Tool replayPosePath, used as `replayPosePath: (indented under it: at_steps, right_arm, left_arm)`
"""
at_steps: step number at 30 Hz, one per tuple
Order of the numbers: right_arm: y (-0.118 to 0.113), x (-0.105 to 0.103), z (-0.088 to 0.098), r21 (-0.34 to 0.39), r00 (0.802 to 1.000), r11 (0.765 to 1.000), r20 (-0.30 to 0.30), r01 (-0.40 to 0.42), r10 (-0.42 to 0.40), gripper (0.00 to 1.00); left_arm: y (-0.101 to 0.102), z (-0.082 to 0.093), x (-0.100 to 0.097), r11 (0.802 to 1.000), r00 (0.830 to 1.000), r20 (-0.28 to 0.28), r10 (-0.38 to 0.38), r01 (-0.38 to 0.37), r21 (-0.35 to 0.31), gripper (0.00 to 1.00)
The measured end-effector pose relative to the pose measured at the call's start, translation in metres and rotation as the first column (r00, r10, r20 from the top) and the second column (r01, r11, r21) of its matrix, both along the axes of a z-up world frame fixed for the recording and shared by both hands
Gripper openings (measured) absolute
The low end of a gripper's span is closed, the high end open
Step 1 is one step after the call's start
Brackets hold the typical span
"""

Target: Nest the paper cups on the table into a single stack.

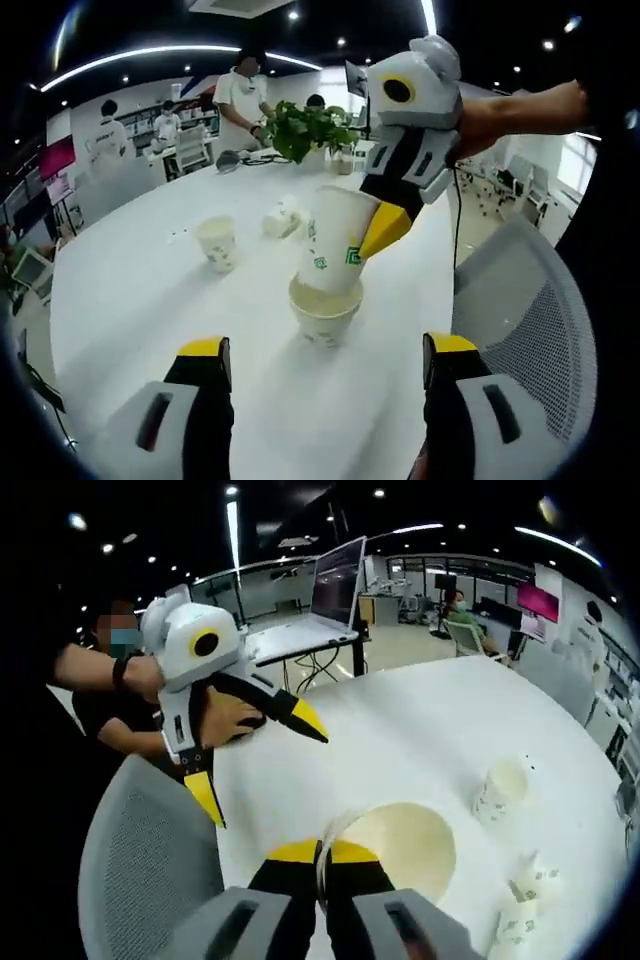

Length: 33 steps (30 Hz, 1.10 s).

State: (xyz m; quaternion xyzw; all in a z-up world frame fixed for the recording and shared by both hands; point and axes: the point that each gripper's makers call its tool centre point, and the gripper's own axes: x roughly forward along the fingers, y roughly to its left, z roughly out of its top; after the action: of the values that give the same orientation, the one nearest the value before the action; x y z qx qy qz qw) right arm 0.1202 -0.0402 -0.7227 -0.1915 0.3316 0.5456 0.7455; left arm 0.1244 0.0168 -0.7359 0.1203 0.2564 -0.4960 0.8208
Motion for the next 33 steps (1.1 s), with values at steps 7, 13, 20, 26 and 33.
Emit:
replayPosePath:
  at_steps: [7, 13, 20, 26, 33]
  right_arm:
    - [0.001, 0.006, -0.013, -0.087, 0.997, 0.994, 0.03, -0.063, 0.065, 0.0]
    - [-0.001, 0.006, -0.02, -0.186, 0.987, 0.974, 0.06, -0.133, 0.147, 0.0]
    - [0.003, 0.003, -0.024, -0.261, 0.975, 0.947, 0.072, -0.186, 0.212, 0.0]
    - [0.003, 0.006, -0.028, -0.317, 0.965, 0.922, 0.069, -0.22, 0.254, 0.0]
    - [0.005, 0.004, -0.033, -0.366, 0.953, 0.894, 0.053, -0.259, 0.298, 0.01]
  left_arm:
    - [0.001, -0.001, -0.007, 1.0, 1.0, -0.006, 0.011, -0.011, -0.003, 0.76]
    - [0.003, -0.001, -0.009, 1.0, 1.0, -0.009, 0.019, -0.019, 0.0, 0.76]
    - [0.003, -0.001, -0.012, 1.0, 1.0, -0.014, 0.022, -0.021, 0.003, 0.76]
    - [0.004, -0.002, -0.013, 1.0, 1.0, -0.016, 0.026, -0.026, -0.002, 0.76]
    - [0.006, -0.004, -0.012, 1.0, 0.999, -0.018, 0.03, -0.03, -0.006, 0.76]
